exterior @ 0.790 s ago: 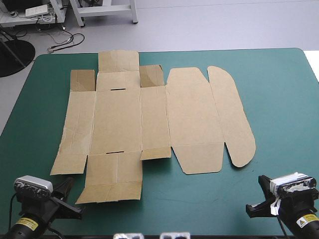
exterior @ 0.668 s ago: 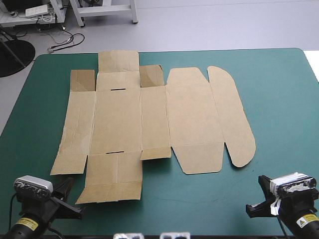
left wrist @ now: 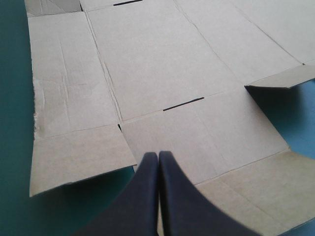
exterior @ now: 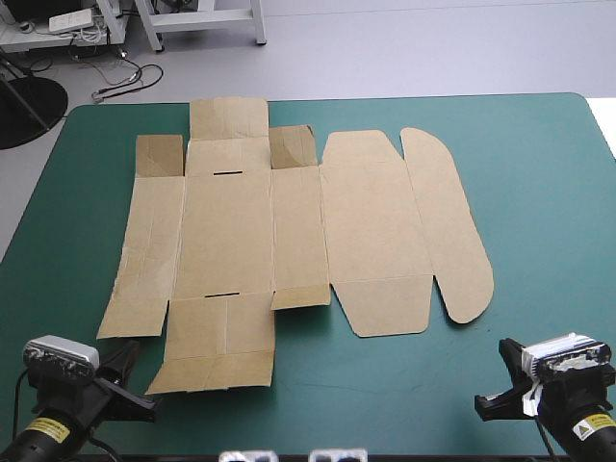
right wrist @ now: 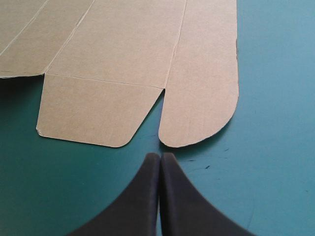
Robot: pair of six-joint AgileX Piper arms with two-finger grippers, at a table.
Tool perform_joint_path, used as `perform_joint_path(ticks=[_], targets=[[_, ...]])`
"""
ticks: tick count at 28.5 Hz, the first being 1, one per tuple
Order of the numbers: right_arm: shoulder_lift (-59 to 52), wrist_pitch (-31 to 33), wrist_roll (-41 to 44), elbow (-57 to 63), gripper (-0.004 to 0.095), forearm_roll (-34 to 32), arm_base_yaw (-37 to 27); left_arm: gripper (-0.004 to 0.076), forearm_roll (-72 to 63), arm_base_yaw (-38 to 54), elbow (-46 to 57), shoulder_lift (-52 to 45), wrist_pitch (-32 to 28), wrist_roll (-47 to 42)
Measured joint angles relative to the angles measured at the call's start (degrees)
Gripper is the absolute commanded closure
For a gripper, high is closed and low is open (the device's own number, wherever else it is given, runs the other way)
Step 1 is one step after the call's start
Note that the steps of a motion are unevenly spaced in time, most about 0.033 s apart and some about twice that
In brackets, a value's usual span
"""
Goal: Fold the box
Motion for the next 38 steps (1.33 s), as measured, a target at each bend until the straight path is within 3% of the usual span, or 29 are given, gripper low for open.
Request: perform_joint_path(ticks=[3,11,25,29,38], targets=[[0.0,0.0,0.0,0.0,0.0928,0.0,0.0,0.0734,1.8,0.0,-12.7,8.4,7.1,0.0],[0.0,0.0,0.0,0.0,0.0928,0.0,0.0,0.0734,2.2,0.0,-34.5,27.5,13.9,0.6],[0.0,0.0,0.0,0.0,0.0928,0.0,0.0,0.0726,10.4,0.8,-41.6,53.5,10.7,-3.6],[0.0,0.0,0.0,0.0,0.0928,0.0,0.0,0.072,8.5,7.0,-47.3,59.7,12.5,-3.5],[0.0,0.0,0.0,-0.1,0.0928,0.0,0.0,0.072,-9.3,31.6,-54.4,72.2,21.8,1.1]])
